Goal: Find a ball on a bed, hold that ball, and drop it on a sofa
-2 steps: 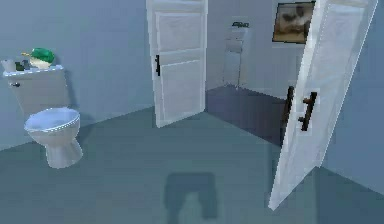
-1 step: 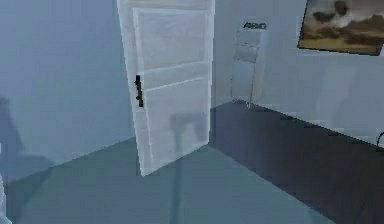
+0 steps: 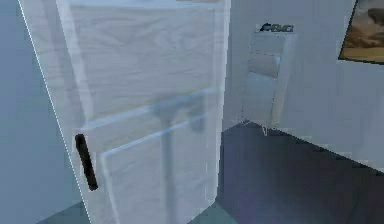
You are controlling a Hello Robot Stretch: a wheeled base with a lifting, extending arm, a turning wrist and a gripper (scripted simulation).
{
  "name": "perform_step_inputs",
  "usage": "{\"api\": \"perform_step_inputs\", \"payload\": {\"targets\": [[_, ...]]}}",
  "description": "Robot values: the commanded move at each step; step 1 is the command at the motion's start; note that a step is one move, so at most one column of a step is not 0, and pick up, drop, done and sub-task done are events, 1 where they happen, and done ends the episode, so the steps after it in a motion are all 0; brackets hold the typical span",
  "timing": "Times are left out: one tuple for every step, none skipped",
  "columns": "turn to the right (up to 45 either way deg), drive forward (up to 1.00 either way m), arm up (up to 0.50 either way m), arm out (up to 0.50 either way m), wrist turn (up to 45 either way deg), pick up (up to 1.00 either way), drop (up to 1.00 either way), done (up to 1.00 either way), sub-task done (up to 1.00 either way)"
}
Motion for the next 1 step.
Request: {"api": "perform_step_inputs", "payload": {"targets": [[45.0, 0.00, 0.00, 0.00, 0.0, 0.00, 0.00, 0.00, 0.00]]}}
